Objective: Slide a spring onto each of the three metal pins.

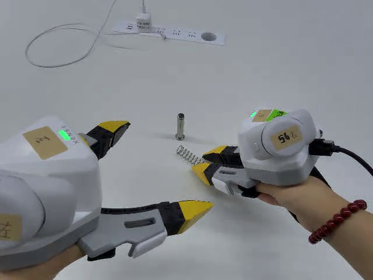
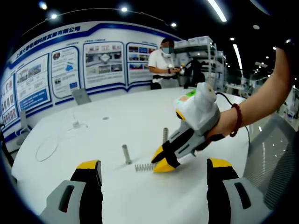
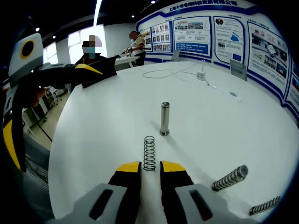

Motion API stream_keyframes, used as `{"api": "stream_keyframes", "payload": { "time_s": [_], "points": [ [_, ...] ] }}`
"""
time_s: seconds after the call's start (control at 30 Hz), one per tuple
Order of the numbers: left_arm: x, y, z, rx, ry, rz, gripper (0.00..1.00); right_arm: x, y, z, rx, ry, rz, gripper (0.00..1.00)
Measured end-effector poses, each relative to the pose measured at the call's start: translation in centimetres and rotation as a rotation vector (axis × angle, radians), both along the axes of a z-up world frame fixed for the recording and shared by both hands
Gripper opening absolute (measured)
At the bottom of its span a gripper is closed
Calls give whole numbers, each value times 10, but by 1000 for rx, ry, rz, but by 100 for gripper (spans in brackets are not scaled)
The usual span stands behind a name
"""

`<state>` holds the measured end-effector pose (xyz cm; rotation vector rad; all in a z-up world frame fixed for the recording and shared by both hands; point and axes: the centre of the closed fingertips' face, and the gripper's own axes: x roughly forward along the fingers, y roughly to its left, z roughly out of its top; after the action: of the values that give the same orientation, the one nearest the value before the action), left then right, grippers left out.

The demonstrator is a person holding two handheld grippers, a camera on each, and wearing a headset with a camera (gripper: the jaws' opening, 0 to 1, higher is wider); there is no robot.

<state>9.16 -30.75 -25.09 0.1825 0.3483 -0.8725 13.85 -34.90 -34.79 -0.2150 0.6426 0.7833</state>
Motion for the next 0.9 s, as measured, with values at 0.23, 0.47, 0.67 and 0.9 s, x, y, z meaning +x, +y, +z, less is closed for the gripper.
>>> {"api": "stream_keyframes", "payload": {
  "time_s": [0.23,0.47,0.67,0.9],
  "points": [
    [2,2,1,1,-4,6,93,0,0,-2,-6,-8,1,13],
    [0,0,1,7,-4,-3,89,-1,-1,-2,4,0,-7,11],
    [3,2,1,13,-6,10,86,-2,-4,4,20,11,-15,11],
    [6,4,0,28,-13,25,79,-4,-11,22,62,26,-42,11]
  ]
}}
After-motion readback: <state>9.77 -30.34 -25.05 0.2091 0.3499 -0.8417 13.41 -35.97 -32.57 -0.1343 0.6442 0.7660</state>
